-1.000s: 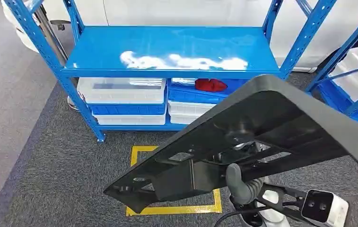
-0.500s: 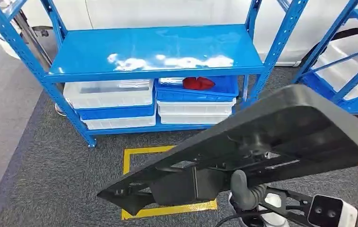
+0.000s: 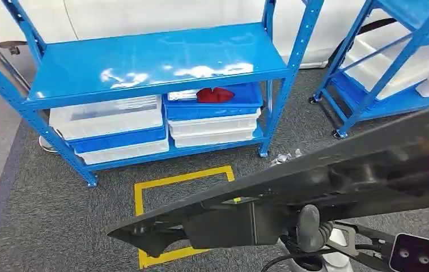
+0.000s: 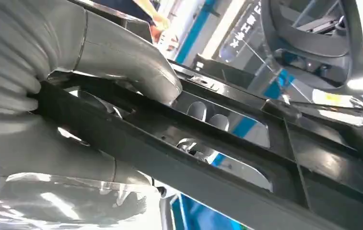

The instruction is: Take the parts from the cabinet and place them on the table.

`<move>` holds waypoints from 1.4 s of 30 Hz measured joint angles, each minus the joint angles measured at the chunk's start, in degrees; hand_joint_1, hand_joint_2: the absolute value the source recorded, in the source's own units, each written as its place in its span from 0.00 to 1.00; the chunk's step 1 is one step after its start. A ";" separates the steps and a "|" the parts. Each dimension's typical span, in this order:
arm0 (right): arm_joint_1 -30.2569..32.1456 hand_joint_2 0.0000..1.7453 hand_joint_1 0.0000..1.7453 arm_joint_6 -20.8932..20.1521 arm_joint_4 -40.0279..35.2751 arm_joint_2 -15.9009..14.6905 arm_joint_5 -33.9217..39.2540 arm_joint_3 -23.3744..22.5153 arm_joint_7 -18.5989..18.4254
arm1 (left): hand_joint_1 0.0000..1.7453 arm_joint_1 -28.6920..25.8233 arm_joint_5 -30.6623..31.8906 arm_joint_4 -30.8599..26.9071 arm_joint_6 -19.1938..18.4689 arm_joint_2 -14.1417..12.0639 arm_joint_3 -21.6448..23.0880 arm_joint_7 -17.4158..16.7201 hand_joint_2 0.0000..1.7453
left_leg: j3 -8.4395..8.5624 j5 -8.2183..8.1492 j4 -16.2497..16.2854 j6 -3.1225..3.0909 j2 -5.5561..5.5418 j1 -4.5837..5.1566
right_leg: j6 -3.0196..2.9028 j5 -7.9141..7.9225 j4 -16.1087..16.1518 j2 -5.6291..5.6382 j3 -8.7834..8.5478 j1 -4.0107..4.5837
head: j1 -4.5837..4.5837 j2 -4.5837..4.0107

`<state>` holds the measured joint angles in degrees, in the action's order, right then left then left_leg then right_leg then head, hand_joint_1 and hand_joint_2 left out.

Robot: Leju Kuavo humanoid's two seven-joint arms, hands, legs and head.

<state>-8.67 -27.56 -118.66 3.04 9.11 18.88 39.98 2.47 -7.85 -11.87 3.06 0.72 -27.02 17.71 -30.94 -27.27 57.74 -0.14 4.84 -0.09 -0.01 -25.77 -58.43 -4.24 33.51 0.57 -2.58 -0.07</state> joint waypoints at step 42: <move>-7.46 1.00 1.00 13.91 -2.08 -3.35 5.33 0.22 -0.02 | 0.00 0.68 8.00 -0.02 0.57 -2.99 0.09 0.54 1.00 | -6.04 -4.79 13.16 2.00 -4.32 -0.87 | -1.61 1.32 0.72 7.78 0.60 -0.96 | -0.02 0.00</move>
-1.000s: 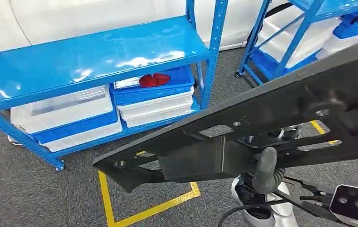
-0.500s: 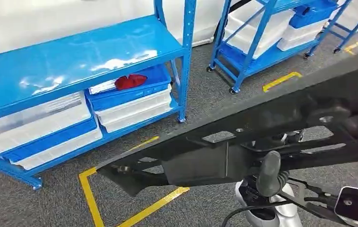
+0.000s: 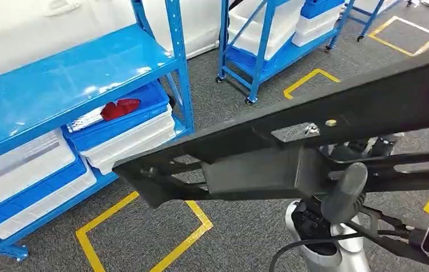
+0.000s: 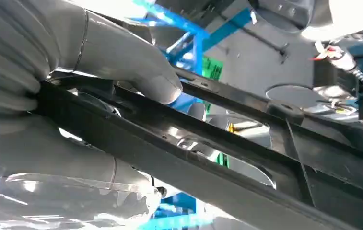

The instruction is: Take the parts from the cabinet and place them on the table.

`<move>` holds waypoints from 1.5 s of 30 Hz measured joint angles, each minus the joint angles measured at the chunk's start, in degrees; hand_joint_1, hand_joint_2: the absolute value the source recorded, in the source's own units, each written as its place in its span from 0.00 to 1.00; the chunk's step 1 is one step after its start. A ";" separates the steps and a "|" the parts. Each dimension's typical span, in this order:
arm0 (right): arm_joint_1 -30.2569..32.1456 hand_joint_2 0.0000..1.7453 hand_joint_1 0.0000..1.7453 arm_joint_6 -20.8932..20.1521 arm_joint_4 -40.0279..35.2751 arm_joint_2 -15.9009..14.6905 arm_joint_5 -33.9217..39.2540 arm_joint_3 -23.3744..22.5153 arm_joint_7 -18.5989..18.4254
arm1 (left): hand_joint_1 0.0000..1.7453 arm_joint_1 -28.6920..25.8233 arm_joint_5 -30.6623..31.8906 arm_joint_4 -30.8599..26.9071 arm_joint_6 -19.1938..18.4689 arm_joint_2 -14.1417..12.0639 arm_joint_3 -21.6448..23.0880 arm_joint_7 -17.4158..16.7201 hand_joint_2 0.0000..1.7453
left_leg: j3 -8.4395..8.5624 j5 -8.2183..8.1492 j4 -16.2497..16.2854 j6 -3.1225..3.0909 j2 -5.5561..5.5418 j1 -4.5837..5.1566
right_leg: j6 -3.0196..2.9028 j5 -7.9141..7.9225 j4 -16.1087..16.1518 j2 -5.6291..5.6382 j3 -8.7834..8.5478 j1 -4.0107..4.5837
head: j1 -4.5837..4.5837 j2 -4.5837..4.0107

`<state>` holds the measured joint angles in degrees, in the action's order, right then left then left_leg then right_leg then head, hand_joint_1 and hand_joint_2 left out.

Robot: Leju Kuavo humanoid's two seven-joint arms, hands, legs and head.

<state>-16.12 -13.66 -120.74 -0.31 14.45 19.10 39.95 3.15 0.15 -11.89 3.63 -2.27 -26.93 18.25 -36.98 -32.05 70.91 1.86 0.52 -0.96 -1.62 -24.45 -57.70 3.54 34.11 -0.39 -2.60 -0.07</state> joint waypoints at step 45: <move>7.58 1.00 1.00 -14.67 3.27 2.47 -1.88 -6.93 0.00 | 0.00 -1.23 -0.18 0.09 1.66 2.54 -2.36 -1.86 1.00 | 5.37 4.55 -12.60 -3.06 2.04 0.16 | 3.11 -6.42 -17.42 -3.24 9.38 -0.05 | 0.04 0.00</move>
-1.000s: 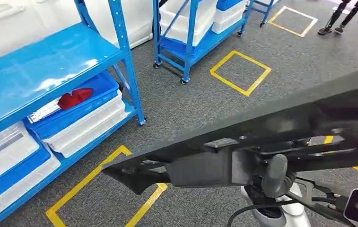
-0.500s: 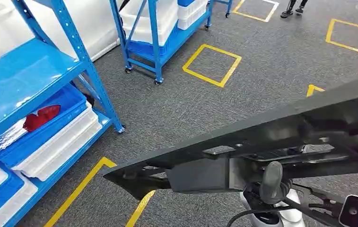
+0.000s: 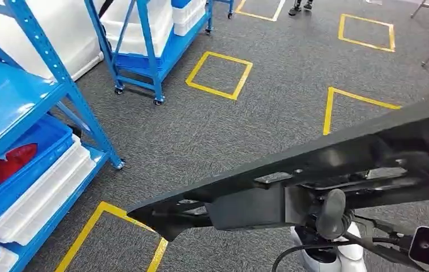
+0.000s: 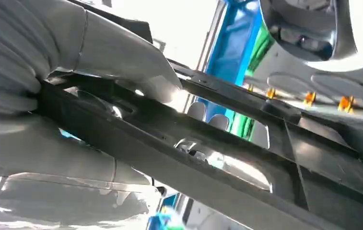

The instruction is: Take the parts from the cabinet and place them on the table.

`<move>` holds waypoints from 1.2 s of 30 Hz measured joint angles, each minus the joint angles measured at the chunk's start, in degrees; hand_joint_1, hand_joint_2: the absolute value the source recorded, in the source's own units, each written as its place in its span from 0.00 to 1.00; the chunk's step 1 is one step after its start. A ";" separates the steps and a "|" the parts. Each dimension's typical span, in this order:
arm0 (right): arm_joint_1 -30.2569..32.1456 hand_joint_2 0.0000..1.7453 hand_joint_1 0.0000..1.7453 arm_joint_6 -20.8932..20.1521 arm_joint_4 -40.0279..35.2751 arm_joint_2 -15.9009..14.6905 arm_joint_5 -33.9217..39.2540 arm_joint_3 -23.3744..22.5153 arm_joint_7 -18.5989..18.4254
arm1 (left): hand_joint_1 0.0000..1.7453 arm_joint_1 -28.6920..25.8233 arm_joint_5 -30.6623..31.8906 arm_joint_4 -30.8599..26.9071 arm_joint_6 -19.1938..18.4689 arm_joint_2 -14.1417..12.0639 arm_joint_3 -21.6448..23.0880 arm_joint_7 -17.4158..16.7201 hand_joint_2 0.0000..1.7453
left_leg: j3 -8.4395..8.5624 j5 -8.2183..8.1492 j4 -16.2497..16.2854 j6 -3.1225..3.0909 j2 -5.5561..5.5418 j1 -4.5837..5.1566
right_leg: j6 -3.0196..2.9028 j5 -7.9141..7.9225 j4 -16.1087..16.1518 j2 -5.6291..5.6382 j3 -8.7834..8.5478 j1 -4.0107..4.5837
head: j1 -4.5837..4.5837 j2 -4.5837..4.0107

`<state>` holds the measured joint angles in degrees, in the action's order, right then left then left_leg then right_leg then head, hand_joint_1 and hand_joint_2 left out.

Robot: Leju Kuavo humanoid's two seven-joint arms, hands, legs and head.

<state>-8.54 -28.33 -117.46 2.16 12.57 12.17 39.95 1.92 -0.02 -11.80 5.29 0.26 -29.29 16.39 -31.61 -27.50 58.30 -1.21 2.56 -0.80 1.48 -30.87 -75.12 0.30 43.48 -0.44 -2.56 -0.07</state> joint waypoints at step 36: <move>-1.41 1.00 1.00 5.42 3.04 0.72 1.03 3.02 0.00 | 0.00 0.44 1.03 0.00 0.17 0.94 -1.22 0.07 1.00 | 1.24 -0.71 -0.57 1.25 2.98 0.50 | -1.78 5.68 16.45 -4.04 -8.19 1.07 | 0.00 0.00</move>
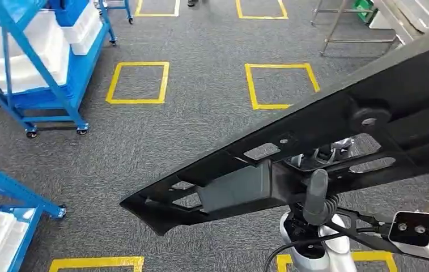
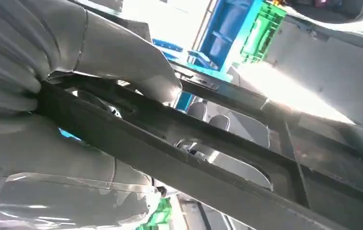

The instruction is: Take the parts from the cabinet and place them on the table.

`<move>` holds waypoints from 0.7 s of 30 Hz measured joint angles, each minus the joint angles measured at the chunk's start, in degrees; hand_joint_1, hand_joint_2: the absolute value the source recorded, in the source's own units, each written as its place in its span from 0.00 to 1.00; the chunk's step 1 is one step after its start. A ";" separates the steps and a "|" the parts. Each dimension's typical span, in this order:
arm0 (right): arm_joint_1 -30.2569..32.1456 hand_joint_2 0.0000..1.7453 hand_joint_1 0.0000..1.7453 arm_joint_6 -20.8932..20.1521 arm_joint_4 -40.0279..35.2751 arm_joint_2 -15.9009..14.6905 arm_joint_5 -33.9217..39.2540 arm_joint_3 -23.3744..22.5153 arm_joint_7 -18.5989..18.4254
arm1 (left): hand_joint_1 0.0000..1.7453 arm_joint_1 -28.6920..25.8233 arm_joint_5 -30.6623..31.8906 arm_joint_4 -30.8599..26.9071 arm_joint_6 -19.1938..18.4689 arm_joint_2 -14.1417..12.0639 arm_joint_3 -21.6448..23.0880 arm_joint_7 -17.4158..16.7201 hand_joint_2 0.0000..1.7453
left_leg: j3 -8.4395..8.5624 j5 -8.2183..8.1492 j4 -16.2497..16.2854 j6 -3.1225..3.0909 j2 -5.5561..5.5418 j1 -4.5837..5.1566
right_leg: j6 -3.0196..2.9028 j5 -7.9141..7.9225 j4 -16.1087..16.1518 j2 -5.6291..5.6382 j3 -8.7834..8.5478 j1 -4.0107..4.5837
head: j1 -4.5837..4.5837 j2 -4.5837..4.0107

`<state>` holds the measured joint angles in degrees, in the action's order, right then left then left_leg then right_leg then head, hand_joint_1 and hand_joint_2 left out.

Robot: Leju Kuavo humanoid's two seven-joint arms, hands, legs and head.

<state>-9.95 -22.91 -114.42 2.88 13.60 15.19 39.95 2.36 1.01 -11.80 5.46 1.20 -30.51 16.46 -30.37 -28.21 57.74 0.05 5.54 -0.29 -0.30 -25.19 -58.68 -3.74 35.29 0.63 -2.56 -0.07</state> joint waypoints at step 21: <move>0.56 1.00 1.00 -1.31 0.02 0.20 2.25 0.00 0.00 | 0.00 0.05 0.07 -0.02 -0.26 -1.35 -2.69 1.94 1.00 | -1.54 1.62 -0.08 -1.00 -6.38 -0.72 | 1.30 -3.77 -6.14 5.54 2.79 -0.86 | 0.00 0.00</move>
<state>-9.39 -24.21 -114.40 3.08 15.85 15.19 39.95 2.41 1.07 -11.82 5.20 -0.15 -33.20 18.40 -31.91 -26.58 57.65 -0.95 -0.84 -1.01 1.00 -28.96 -64.81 1.80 38.08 -0.23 -2.56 -0.07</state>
